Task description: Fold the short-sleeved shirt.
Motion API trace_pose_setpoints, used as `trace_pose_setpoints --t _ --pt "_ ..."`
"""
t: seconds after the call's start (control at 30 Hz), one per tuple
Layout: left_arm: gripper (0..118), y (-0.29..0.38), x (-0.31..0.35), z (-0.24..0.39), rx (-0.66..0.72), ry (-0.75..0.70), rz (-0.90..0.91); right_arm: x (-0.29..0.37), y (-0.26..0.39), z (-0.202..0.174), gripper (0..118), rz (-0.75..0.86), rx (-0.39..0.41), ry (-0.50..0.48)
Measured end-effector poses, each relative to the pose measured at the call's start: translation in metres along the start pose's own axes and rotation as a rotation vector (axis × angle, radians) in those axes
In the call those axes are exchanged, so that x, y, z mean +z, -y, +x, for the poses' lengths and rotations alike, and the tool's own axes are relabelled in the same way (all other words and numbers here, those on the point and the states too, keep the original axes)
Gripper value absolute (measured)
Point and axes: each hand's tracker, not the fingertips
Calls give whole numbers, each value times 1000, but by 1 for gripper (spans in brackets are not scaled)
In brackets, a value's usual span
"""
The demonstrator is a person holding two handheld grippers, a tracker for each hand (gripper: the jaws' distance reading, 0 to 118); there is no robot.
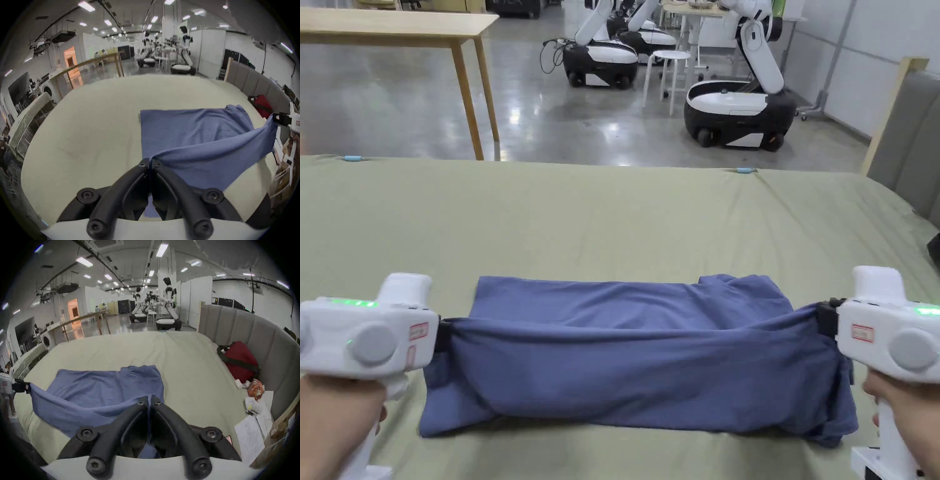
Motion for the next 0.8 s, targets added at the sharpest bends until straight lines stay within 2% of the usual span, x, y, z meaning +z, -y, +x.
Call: trace_pose_setpoints --t 0.07,0.13,0.17,0.2,0.23,0.27,0.3,0.33,0.37,0.43,0.53,0.63,0.67,0.7,0.73,0.77,0.8 --pt "0 -8 -31 2 14 -4 -72 -30 0 -2 4 -68 -29 0" --pt "0 -9 -49 5 14 -16 -119 -51 6 0 4 -146 -90 10" --pt "5 -8 -52 7 10 -27 -83 -58 11 2 10 -161 -117 20" --pt "19 -8 -52 9 15 -33 -68 -60 15 4 29 -141 -114 21" --pt "53 -7 -50 9 17 -28 -65 -56 20 5 61 -113 -106 24" --pt "105 -3 -41 11 28 -26 -38 -50 22 4 103 -76 -87 42" --pt "118 1 -34 12 28 -13 0 -42 24 5 116 -59 -88 33" --pt "116 8 -21 14 3 9 42 -29 27 7 117 -10 -90 -19" --pt "110 16 -3 17 -20 -8 126 -13 30 7 117 47 -79 -30" --pt "112 37 38 28 -61 -71 295 23 41 -1 117 145 -29 -24" --pt "112 76 91 41 -78 -33 476 81 69 -20 117 314 43 -43" --pt "112 123 125 59 -96 -103 502 126 103 -39 116 426 68 -86" --pt "111 132 116 50 -90 -88 471 138 115 -45 113 444 60 -97" --pt "109 143 118 50 -74 -83 428 147 125 -51 106 450 62 -106" --pt "99 153 119 51 -55 -63 389 153 134 -59 80 438 72 -90" --pt "60 163 119 51 -48 -54 340 156 141 -67 26 431 84 -58" --pt "17 168 107 46 -37 -61 306 157 147 -71 4 401 86 -26"
